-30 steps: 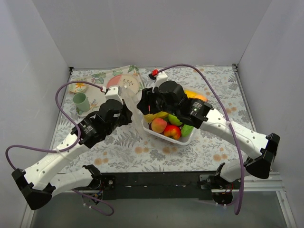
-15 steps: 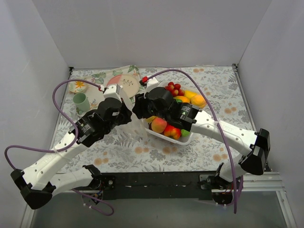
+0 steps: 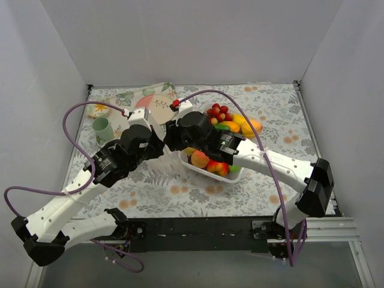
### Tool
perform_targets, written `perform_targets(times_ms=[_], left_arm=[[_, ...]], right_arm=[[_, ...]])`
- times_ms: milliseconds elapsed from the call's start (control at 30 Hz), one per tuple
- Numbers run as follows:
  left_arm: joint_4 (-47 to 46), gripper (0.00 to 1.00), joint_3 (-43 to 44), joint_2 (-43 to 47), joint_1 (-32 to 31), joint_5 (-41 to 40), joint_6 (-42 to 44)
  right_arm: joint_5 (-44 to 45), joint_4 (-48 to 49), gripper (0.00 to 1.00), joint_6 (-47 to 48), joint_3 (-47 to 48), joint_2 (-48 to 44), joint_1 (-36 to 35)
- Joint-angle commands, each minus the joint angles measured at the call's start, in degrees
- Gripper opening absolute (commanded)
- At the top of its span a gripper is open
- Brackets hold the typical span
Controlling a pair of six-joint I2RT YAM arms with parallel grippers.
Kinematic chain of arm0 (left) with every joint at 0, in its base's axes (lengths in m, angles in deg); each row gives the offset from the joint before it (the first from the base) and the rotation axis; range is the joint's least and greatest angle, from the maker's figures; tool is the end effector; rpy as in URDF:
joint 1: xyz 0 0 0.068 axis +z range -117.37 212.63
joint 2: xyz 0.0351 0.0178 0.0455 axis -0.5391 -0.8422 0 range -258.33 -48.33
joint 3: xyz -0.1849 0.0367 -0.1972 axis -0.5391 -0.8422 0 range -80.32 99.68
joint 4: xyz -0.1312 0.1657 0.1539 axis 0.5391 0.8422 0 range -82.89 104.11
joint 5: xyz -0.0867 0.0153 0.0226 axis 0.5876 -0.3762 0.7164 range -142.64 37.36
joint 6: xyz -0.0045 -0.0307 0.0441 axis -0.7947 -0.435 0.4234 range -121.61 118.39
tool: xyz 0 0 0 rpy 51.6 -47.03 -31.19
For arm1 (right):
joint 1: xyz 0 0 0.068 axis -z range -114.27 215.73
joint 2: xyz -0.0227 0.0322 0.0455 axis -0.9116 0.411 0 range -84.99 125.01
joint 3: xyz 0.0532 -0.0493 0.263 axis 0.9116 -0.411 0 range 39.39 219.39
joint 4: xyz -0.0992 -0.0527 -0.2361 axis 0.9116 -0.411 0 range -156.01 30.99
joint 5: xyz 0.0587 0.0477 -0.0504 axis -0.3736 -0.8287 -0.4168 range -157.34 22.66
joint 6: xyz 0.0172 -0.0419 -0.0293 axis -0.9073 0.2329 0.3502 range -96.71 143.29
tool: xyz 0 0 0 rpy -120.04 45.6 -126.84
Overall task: Place the food in the zip-top bag and seal the zipper
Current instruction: Open the zipper of the food storage bag.
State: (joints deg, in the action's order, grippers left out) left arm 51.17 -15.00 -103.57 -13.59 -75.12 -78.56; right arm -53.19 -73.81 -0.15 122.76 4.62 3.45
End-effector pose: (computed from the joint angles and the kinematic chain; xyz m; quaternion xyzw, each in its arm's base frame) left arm 0.1406 -0.1268 0.3726 -0.3178 0.8107 -0.3232 0.3706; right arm 0.1796 0.3231 0.3715 -0.2063 0.7947 0.3078 0.4809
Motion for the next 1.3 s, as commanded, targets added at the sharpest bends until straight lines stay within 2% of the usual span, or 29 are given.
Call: perform_targets(times_ms=[0,100,200,233,267,367,500,600,633,700,767,967,1267], left_arm=[[0.7,0.0,1.5,0.6,0.0,-1.1,0.0],[0.7,0.0,1.1,0.6,0.0,-1.5,0.0],[1.3,0.0,1.5,1.2,0.0,-1.9,-0.5],[1.6,0.0,1.7,1.3,0.0,-2.0,-0.7],[2.8,0.0,1.8,1.6,0.0,-2.2,-0.9],[5.2,0.0,1.7,2.4,0.0,-3.4,-2.3],[6.7,0.0,-0.3,2.4,0.0,-4.9,-5.1],[8.1,0.0,-1.3,2.4,0.0,-7.4,-9.2],[8.7,0.06,-1.9,2.6,0.0,-8.4,-11.2],[9.3,0.09,-2.6,4.1,0.0,-9.0,-12.5],[9.2,0.21,-3.0,5.1,0.0,-9.1,-13.3],[8.9,0.36,-2.3,6.7,0.0,-8.5,-13.8],[5.8,0.36,-3.9,8.1,0.0,-9.2,-13.9]], right_arm=[[-0.9,4.1,0.47,-0.4,-1.1,-1.3,0.0],[-1.1,4.7,0.45,-0.7,-2.2,-1.9,0.0],[1.1,3.1,0.22,-0.3,-1.7,-0.1,0.0],[3.2,-0.4,0.05,0.1,-0.9,0.7,0.1],[9.1,-2.9,0.01,0.9,1.4,1.4,0.2],[19.1,-8.6,0.01,2.8,3.9,2.8,0.8],[17.4,-6.3,0.01,3.1,3.6,0.0,-0.5],[18.3,-7.9,0.01,0.3,5.3,0.1,-4.3],[19.4,-8.3,0.01,-0.6,5.5,0.1,-5.3],[22.4,-9.0,0.01,-2.6,5.8,-0.7,-7.7],[24.8,-9.3,0.01,-3.1,6.6,-0.8,-9.2],[27.1,-11.1,0.01,-3.7,11.5,1.6,-12.4],[25.6,-9.8,0.01,-4.2,11.9,2.6,-13.0]])
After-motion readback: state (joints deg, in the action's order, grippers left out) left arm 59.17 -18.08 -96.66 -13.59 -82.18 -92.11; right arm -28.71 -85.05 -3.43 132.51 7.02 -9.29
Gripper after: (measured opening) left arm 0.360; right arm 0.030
